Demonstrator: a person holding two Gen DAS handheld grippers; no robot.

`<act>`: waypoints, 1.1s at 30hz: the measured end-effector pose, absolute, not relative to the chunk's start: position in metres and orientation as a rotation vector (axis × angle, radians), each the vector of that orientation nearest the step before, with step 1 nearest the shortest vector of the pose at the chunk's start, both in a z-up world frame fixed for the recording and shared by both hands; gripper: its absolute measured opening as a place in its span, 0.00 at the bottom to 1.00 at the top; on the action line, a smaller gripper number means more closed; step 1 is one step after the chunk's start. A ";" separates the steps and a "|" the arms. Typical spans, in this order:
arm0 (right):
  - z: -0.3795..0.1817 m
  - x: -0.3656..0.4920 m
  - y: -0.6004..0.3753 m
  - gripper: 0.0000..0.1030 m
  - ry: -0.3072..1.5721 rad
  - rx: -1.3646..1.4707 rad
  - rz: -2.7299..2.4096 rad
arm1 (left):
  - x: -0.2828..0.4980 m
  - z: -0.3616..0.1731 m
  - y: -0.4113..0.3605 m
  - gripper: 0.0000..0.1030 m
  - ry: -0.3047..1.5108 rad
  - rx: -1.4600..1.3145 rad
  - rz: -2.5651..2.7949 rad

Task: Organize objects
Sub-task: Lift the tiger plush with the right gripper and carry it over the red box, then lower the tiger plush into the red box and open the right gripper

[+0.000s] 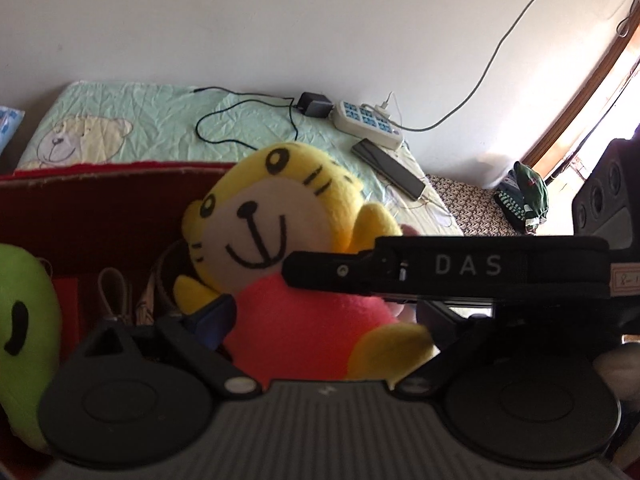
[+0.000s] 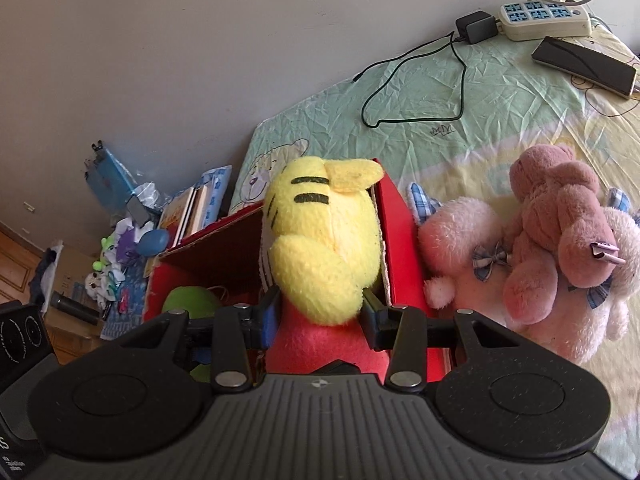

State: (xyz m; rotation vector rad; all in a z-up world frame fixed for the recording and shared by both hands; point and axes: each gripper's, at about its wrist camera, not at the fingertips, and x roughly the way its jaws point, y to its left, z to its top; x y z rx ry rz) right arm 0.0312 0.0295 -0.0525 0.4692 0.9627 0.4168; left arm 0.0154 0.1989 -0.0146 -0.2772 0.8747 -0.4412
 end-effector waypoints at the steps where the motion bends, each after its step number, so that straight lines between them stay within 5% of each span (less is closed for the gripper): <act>1: -0.055 0.032 0.031 0.42 0.959 0.461 0.410 | 0.016 -0.016 0.202 0.94 0.883 -0.276 -0.435; 16: -0.050 0.019 0.029 0.47 0.921 0.443 0.367 | 0.019 -0.033 0.204 0.94 0.919 -0.202 -0.406; 24: -0.057 0.014 0.019 0.31 0.916 0.481 0.380 | 0.022 -0.039 0.188 0.94 0.947 -0.128 -0.367; 33: -0.063 0.008 0.018 0.28 0.904 0.492 0.390 | 0.017 -0.044 0.174 0.94 0.953 -0.035 -0.319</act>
